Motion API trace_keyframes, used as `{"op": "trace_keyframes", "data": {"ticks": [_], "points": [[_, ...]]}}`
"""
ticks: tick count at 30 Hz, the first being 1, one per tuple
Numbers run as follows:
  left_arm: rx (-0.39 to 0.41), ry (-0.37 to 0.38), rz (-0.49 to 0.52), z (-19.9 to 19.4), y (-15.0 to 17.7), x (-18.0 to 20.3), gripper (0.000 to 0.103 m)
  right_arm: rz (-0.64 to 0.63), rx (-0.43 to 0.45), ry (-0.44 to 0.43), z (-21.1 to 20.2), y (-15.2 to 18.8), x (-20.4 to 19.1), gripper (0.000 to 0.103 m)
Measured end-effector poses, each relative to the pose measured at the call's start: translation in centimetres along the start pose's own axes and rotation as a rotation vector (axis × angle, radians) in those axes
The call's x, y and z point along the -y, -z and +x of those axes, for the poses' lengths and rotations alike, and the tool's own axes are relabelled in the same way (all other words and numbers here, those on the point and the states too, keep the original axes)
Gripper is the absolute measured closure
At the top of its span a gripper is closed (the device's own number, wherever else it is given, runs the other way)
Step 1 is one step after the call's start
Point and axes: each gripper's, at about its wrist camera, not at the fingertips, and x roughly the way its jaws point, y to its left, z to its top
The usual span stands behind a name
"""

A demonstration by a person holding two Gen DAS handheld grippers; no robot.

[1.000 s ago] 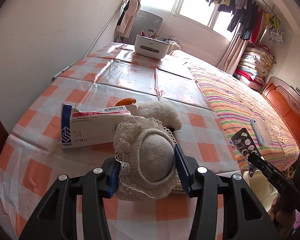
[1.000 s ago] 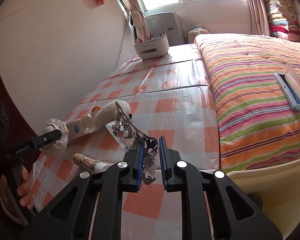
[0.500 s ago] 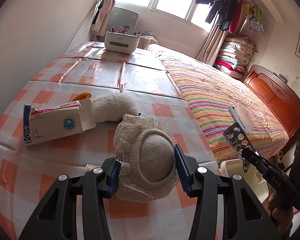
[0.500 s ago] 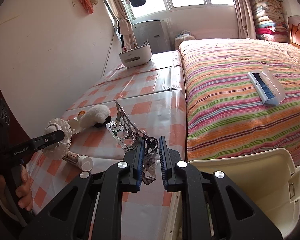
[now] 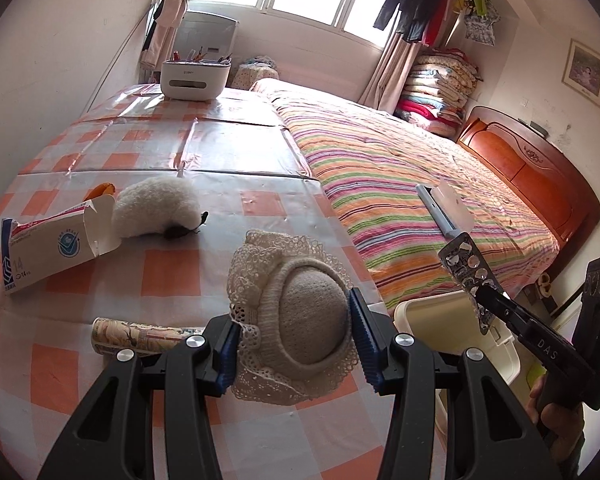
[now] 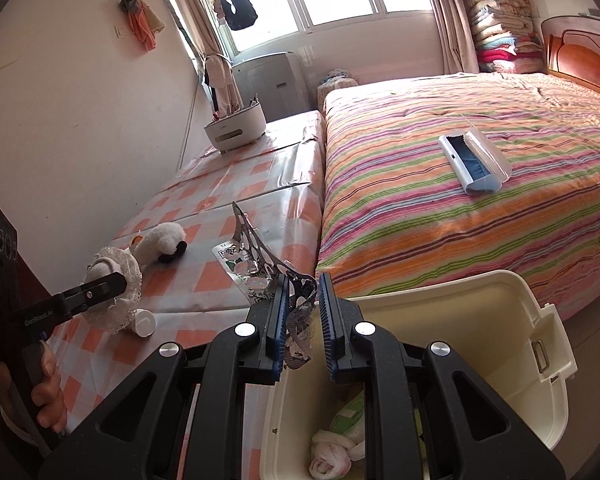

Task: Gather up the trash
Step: 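Lift the mask and blister pack and carry them toward the cream bin, then open both tools over the cream bin to drop mask and blister pack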

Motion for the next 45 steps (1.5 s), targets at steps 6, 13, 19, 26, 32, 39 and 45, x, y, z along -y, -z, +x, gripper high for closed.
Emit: {"op": "trace_keyframes", "data": {"ticks": [6,13,19,26,32,39,45], "points": [[-0.015,0.022,0.025,0.3,0.4,1.6,0.056,0.061,0.017,0.039,-1.6,1.4,2.1,0.086],[-0.032,0.052,0.061,0.8,1.0,3.6,0.056,0.139,0.03,0.08,-2.8,2.8,4.5,0.086],[-0.047,0.073,0.085,1.0,1.4,5.0,0.056,0.16,0.091,0.096,-4.1,2.6,5.0,0.044],[-0.068,0.107,0.112,1.5,1.8,6.8,0.056,0.202,0.175,0.091,-5.7,2.2,5.4,0.041],[-0.083,0.136,0.144,2.2,2.3,8.9,0.056,0.224,0.214,0.095,-6.8,2.1,6.1,0.036],[-0.112,0.164,0.194,2.9,3.1,11.4,0.056,0.282,0.254,0.102,-8.0,2.3,7.4,0.033],[-0.112,0.178,0.22,3.2,3.9,13.2,0.056,0.314,0.278,0.101,-8.7,2.5,8.2,0.033]]}}
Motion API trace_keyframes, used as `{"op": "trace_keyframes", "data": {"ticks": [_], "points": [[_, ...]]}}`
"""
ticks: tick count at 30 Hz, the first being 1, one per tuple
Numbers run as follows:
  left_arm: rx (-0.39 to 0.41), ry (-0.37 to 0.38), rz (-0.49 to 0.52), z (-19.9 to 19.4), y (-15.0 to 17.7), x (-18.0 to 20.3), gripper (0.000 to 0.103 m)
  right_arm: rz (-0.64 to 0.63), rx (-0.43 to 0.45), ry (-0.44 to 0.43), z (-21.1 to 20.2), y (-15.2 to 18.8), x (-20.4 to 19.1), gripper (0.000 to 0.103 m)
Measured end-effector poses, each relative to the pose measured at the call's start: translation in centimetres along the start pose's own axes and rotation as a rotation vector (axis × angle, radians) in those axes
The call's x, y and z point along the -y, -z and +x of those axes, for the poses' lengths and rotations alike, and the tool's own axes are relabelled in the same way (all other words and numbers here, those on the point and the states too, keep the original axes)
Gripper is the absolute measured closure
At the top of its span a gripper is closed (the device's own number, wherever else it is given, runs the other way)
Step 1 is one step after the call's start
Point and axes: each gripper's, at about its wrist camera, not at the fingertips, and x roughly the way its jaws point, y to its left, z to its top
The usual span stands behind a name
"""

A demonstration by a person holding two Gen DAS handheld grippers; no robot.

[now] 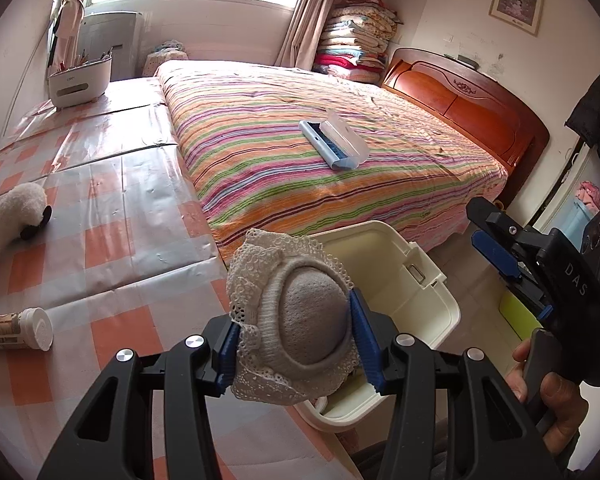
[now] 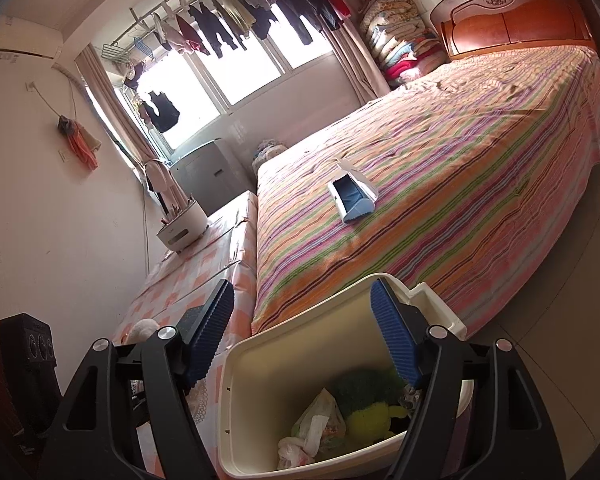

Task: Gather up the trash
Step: 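Open both tools over the cream bin to drop mask and blister pack, then move both tools back toward the tissue box and paper tube on the table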

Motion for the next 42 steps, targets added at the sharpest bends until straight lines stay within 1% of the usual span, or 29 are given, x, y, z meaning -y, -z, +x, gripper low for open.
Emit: {"op": "trace_keyframes", "data": {"ticks": [4,9,11,13,16,18,21,27,35,42], "points": [[-0.016,0.012,0.018,0.7,0.2,0.8,0.055,0.013,0.001,0.003,0.0,0.1,0.3,0.032],[-0.023,0.001,0.056,1.0,0.5,1.6,0.054,0.018,0.004,0.003,-0.1,0.1,0.4,0.032],[-0.013,-0.007,0.066,0.8,0.5,1.8,0.048,0.015,0.002,0.003,-0.1,0.1,0.4,0.032],[0.008,-0.016,0.071,0.4,0.5,1.9,0.035,0.008,0.002,0.005,-0.1,0.2,0.2,0.032],[0.026,-0.013,0.064,-0.1,0.4,1.7,0.025,0.009,0.003,0.007,-0.1,0.2,0.2,0.031],[0.04,-0.005,0.051,-0.6,0.3,1.3,0.024,0.009,0.003,0.01,-0.1,0.2,0.1,0.03],[0.056,-0.015,0.022,-1.1,0.1,0.5,0.024,0.005,-0.003,0.01,0.1,0.2,-0.1,0.03],[0.058,-0.033,-0.027,-1.4,0.0,-1.3,0.024,-0.015,-0.019,0.002,0.6,0.5,-0.8,0.03],[0.064,-0.057,-0.055,-2.1,0.1,-3.2,0.024,-0.036,-0.043,0.004,1.5,1.1,-1.7,0.029],[0.071,-0.075,-0.091,-2.8,0.2,-5.3,0.024,-0.064,-0.07,-0.016,2.6,1.6,-3.4,0.029]]}}
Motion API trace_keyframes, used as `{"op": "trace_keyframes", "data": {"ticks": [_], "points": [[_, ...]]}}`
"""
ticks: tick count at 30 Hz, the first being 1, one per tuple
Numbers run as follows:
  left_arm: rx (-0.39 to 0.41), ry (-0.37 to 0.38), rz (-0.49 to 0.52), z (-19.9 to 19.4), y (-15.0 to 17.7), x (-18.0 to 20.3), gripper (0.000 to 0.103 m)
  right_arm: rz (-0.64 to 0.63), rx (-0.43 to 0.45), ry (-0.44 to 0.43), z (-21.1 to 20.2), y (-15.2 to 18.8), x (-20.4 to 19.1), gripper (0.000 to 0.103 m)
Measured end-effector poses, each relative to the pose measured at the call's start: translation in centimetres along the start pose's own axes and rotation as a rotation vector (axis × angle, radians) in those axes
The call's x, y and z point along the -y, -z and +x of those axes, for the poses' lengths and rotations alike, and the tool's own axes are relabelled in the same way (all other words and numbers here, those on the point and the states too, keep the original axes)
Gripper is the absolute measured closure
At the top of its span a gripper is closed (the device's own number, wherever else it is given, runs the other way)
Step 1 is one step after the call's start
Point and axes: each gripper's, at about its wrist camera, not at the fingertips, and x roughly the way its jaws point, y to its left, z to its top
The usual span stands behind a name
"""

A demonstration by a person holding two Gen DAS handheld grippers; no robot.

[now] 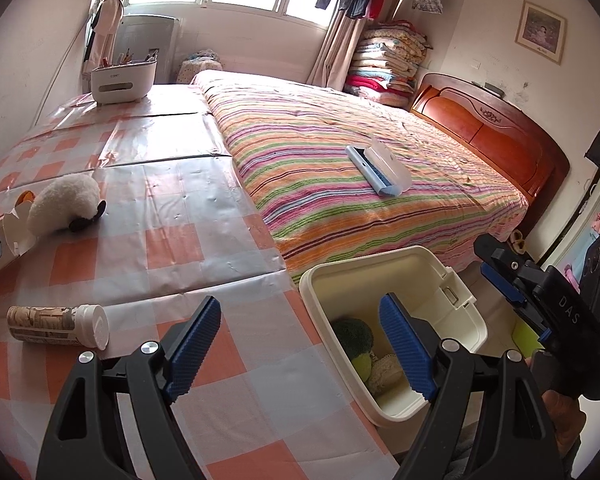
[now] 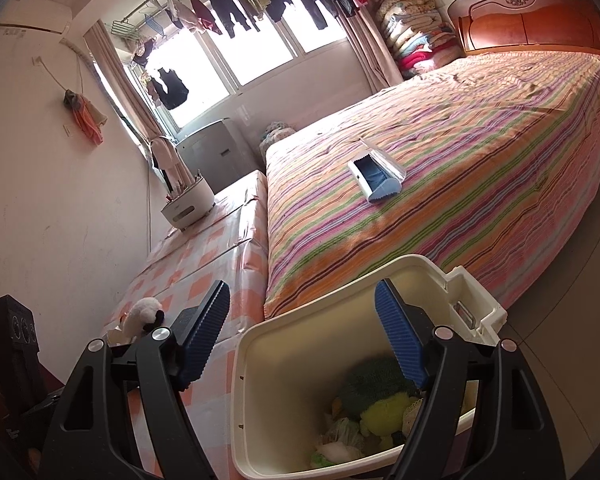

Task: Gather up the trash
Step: 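Move both tools back toward the tissue box and paper tube on the table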

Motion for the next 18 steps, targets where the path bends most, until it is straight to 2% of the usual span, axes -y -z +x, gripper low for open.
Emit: {"op": "trace_keyframes", "data": {"ticks": [11,18], "points": [[0.048,-0.066,-0.048,-2.0,-0.5,-3.9,0.024,-0.037,-0.043,-0.055,1.7,0.6,-3.1,0.029],[0.077,-0.162,-0.044,-3.7,-0.6,-6.7,0.024,-0.053,-0.068,-0.089,2.6,1.1,-4.9,0.029]]}}
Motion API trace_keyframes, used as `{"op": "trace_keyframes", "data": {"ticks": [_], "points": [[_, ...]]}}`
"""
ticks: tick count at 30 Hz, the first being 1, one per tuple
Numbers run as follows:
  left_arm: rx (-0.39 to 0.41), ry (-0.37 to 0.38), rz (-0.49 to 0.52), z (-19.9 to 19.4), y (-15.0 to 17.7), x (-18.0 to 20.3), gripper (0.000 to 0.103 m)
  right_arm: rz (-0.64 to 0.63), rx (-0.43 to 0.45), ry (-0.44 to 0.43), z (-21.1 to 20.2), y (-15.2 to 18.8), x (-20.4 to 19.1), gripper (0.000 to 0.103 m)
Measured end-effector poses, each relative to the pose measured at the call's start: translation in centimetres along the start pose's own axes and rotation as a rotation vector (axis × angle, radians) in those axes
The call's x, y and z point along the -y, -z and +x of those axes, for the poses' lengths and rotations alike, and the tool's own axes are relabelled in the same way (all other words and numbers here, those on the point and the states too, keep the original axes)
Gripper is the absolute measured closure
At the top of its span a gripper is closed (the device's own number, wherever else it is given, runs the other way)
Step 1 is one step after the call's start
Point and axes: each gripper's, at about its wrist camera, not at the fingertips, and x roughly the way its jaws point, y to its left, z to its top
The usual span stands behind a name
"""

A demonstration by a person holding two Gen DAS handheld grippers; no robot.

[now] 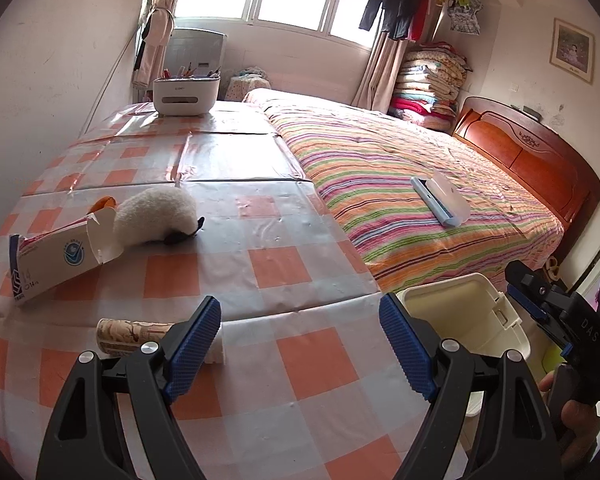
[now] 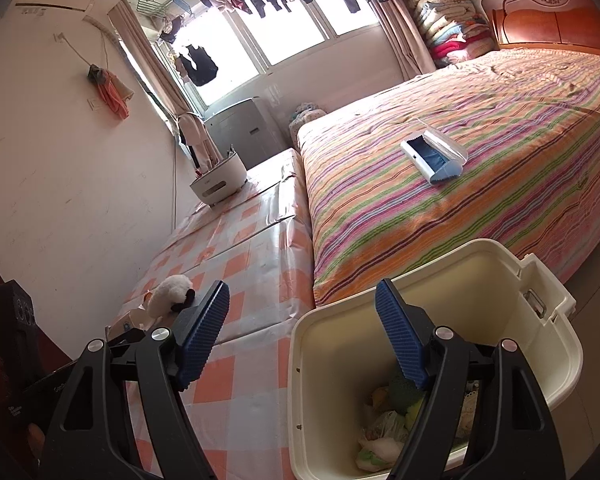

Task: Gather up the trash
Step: 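Move both tools back toward the tissue box and paper tube on the table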

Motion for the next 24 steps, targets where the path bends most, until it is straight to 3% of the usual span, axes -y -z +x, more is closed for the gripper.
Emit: {"op": "trace_keyframes", "data": {"ticks": [7,13,18,24], "points": [[0.033,-0.128,0.021,-1.7,-0.4,-4.1,0.024,-0.02,-0.031,-0.035,1.1,0.5,-1.6,0.028],[0.037,-0.258,0.146,-2.8,-0.2,-6.5,0.024,-0.086,-0.069,-0.075,2.2,1.0,-3.8,0.028],[0.041,-0.345,0.236,-3.6,0.2,-8.7,0.024,-0.203,-0.136,-0.167,3.7,1.2,-6.9,0.028],[0.022,-0.383,0.258,-4.2,0.0,-11.6,0.024,-0.37,-0.237,-0.304,5.8,1.8,-11.5,0.026]]}}
